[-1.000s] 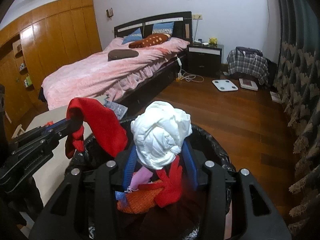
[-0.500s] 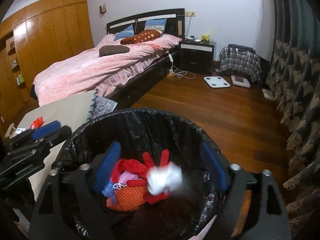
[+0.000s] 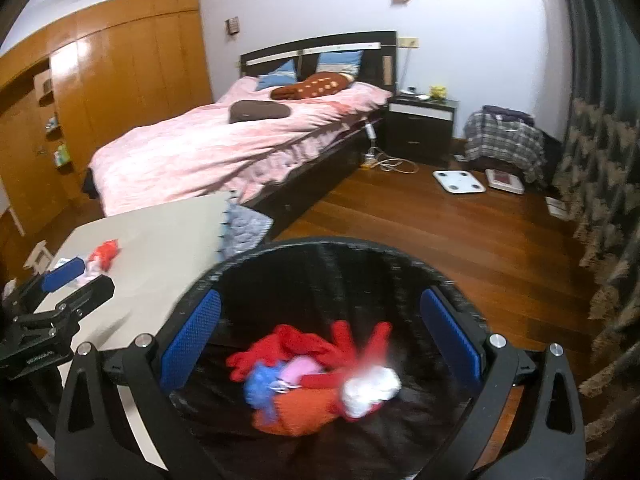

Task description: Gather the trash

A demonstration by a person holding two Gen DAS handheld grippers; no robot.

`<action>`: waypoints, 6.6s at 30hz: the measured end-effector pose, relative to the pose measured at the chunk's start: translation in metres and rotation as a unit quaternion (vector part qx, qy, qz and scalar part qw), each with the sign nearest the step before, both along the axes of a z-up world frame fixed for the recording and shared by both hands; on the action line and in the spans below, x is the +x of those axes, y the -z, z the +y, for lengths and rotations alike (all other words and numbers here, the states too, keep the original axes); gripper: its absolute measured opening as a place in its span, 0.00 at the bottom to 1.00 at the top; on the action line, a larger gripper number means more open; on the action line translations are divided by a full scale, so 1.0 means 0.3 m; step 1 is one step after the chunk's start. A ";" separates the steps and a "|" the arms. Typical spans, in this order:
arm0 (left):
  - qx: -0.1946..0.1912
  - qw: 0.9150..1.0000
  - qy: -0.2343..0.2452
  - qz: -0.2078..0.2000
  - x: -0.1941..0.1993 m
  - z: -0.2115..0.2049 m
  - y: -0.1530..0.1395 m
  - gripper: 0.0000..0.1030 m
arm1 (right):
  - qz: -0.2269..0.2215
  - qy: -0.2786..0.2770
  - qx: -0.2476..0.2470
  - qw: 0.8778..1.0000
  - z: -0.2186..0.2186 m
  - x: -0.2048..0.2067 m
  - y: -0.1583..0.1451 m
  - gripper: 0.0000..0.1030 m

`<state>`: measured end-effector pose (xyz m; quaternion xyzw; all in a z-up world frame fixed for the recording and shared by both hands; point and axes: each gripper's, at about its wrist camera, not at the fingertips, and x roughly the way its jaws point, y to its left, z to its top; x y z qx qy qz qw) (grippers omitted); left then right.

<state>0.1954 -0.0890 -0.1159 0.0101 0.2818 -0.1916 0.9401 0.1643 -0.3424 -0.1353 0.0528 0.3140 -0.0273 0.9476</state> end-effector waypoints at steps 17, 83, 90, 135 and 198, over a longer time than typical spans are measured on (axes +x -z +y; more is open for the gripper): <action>0.021 0.984 -0.175 0.004 0.036 0.462 0.046 0.87 | -0.003 -0.108 0.020 0.994 0.443 0.226 0.003 0.95; 0.018 0.969 -0.241 0.053 0.270 0.710 0.229 0.87 | 0.100 -0.215 0.031 0.971 0.878 0.505 0.285 0.45; 0.022 0.964 -0.253 0.080 0.327 0.704 0.264 0.87 | 0.100 -0.212 0.039 0.971 0.851 0.520 0.292 0.45; 0.002 0.935 -0.337 0.109 0.207 0.965 0.273 0.86 | 0.097 -0.230 0.024 0.968 0.940 0.517 0.279 0.45; -0.014 0.983 -0.182 0.028 0.007 0.463 -0.131 0.28 | -0.037 -0.199 0.029 0.979 0.611 0.140 -0.199 0.45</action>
